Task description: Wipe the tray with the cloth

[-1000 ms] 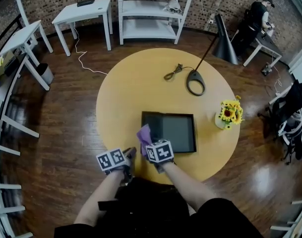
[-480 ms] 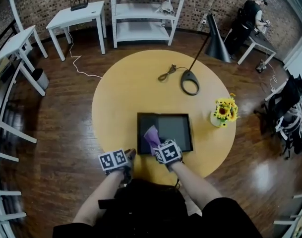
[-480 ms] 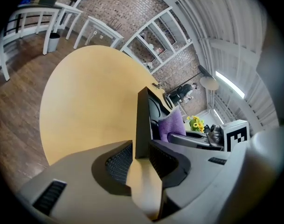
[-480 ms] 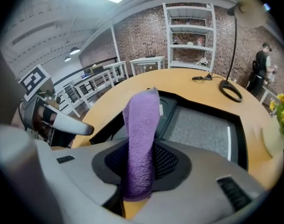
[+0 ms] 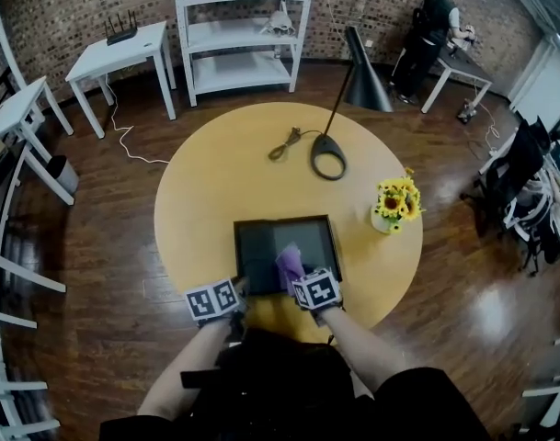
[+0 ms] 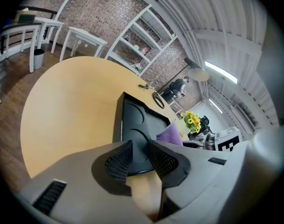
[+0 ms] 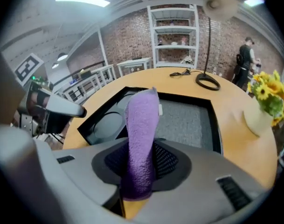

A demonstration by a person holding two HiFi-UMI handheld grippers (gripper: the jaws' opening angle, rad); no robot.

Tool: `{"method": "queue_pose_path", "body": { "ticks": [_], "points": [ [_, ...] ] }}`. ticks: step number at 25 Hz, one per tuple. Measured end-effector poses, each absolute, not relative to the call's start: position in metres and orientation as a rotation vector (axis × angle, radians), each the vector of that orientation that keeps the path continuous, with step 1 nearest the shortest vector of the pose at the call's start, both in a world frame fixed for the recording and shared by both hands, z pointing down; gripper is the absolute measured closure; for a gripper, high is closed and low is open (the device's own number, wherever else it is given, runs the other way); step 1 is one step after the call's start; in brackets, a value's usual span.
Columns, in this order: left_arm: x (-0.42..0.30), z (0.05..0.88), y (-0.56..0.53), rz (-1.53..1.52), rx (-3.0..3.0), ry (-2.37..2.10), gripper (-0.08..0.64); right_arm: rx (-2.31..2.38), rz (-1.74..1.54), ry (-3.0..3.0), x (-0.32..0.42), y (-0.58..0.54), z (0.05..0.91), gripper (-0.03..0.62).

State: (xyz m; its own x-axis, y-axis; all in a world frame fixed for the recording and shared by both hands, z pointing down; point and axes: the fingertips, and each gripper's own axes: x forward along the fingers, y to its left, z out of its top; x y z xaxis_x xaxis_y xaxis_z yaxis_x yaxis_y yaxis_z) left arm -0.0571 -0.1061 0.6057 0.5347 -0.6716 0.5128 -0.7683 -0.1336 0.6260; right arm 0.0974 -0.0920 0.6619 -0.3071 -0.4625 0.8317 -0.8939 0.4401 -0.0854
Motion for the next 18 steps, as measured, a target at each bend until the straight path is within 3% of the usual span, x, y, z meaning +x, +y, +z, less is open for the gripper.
{"method": "queue_pose_path", "body": {
  "ticks": [10,18],
  "points": [
    [-0.033,0.606,-0.112,0.090,1.811,-1.165,0.456,1.355,0.782,-1.983,0.208,-0.098,0.612,0.472],
    [-0.053,0.570,-0.117,-0.141,1.765,-1.223,0.457,1.444,0.815,-1.845,0.292,-0.070,0.609,0.442]
  ]
}}
